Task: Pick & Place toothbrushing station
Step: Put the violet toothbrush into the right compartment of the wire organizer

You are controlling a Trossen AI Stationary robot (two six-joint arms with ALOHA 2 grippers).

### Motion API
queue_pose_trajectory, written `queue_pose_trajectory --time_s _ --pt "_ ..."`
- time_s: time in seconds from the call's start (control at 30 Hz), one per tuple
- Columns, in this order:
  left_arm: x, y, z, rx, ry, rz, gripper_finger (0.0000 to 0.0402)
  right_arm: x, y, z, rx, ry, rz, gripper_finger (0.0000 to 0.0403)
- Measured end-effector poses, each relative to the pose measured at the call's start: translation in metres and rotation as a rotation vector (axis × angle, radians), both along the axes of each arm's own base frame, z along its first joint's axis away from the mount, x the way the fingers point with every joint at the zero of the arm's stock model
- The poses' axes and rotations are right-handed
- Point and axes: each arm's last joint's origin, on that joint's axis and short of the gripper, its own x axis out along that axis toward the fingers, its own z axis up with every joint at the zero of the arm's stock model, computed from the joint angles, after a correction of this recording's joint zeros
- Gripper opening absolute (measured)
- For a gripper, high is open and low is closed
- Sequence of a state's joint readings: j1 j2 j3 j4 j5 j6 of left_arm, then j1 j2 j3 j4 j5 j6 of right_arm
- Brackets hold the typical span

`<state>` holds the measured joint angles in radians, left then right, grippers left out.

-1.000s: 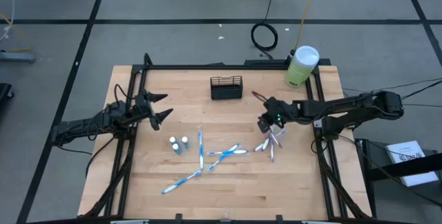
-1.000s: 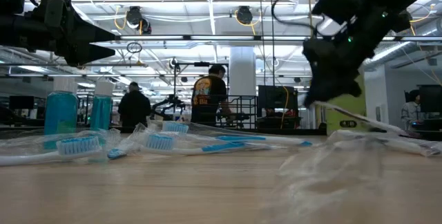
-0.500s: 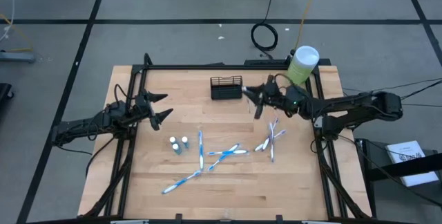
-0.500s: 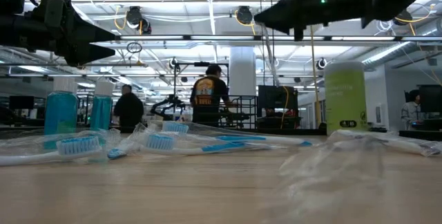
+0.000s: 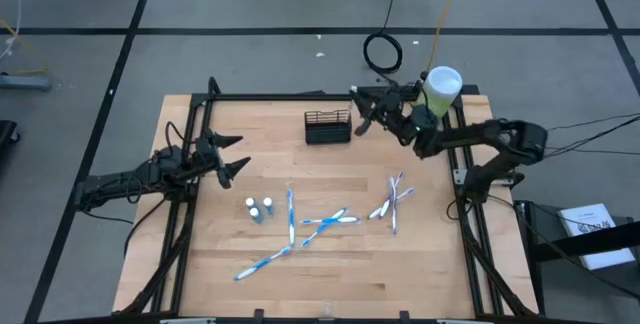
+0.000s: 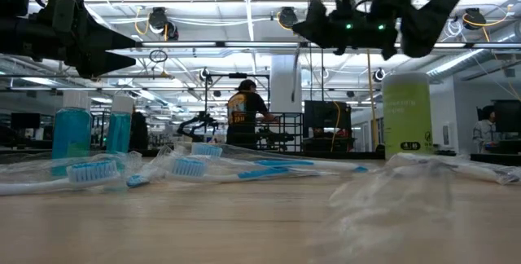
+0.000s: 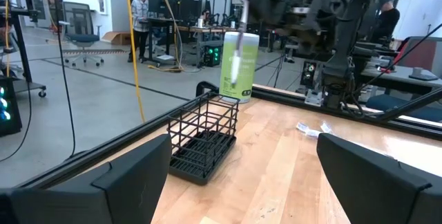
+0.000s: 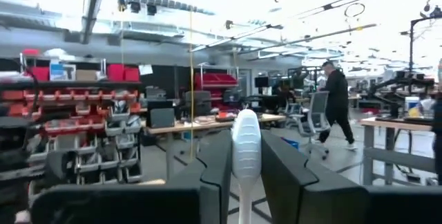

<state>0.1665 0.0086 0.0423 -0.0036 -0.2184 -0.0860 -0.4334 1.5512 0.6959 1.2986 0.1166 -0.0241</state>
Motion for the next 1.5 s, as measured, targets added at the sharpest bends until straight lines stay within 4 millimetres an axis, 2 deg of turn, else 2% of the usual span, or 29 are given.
queue_pose_trajectory --time_s 0.2,0.43,0.93,1.5 --pt "0.000 0.000 0.000 0.000 -0.001 0.000 0.0367 0.019 -0.022 -0.006 0.010 0.031 0.003 0.0053" --pt "0.000 0.000 0.000 0.000 0.000 0.000 0.0367 0.019 -0.034 -0.018 0.056 0.079 -0.024 0.0052" --pt "0.000 0.000 0.000 0.000 0.000 0.000 0.0367 0.021 -0.038 -0.040 0.186 0.272 -0.033 0.0054" --pt "0.000 0.000 0.000 0.000 0.000 0.000 0.0367 0.019 -0.040 -0.041 0.177 0.297 -0.114 0.0054"
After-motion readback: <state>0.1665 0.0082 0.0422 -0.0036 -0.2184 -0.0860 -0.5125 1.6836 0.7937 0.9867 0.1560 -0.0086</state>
